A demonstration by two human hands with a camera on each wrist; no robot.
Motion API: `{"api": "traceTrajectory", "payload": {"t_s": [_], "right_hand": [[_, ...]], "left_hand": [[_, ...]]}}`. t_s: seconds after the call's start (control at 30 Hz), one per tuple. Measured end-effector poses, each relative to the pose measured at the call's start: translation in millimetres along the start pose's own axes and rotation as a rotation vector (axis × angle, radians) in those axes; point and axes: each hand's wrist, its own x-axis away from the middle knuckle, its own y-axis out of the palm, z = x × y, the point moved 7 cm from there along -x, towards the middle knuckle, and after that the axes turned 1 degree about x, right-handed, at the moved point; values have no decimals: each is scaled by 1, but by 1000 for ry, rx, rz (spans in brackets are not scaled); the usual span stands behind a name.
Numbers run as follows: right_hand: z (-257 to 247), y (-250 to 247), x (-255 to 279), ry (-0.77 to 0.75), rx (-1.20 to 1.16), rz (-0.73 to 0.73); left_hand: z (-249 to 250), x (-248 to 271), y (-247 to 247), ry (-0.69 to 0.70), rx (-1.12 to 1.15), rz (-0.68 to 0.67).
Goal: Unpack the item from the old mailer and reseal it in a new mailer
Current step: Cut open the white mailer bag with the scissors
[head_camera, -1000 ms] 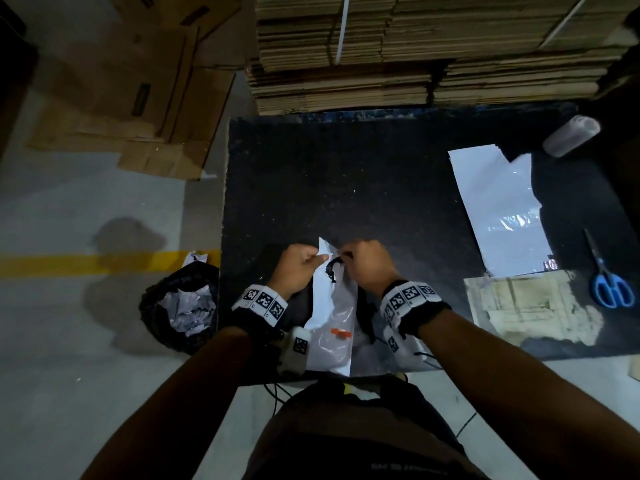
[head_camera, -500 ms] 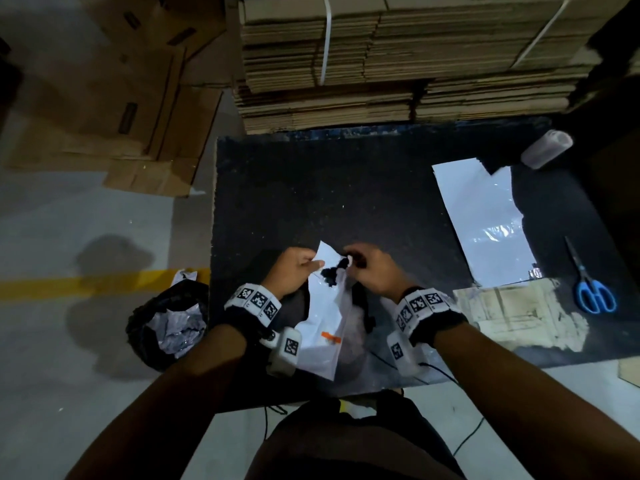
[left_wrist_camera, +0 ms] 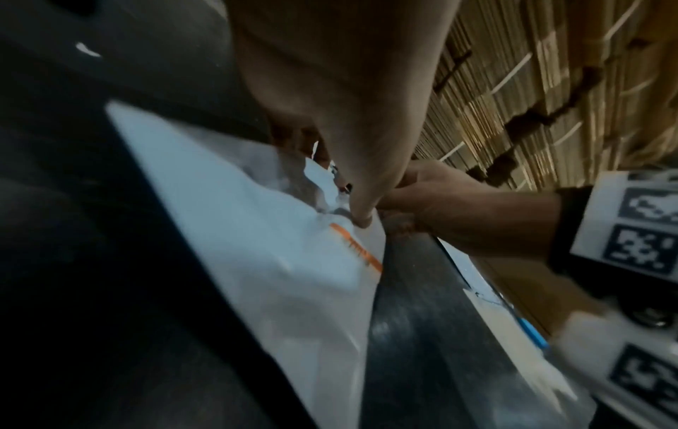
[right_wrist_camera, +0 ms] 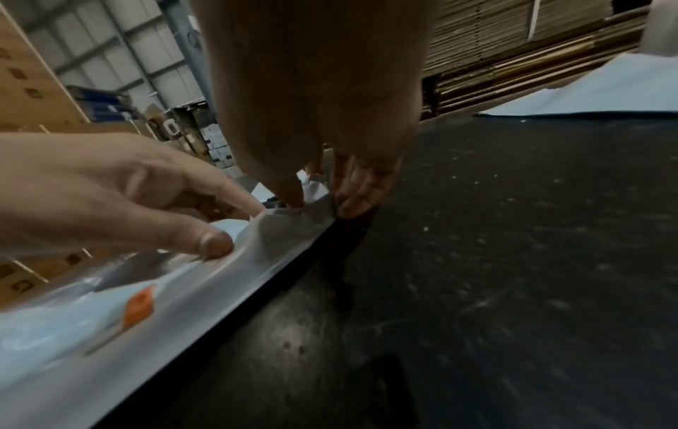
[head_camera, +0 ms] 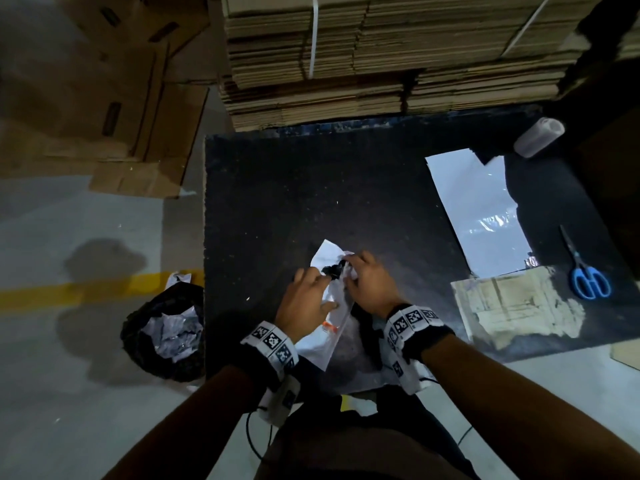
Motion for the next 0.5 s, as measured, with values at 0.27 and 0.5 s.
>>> {"api": "traceTrajectory", "payload": {"t_s": [0.27,0.5], "right_hand": [[23,-13,13,35,-89,49],[79,-59,37,131,-227,184]], "left_hand": [[12,-29,-24,86,-106,-36],[82,-48,-23,192,-221,92]]}}
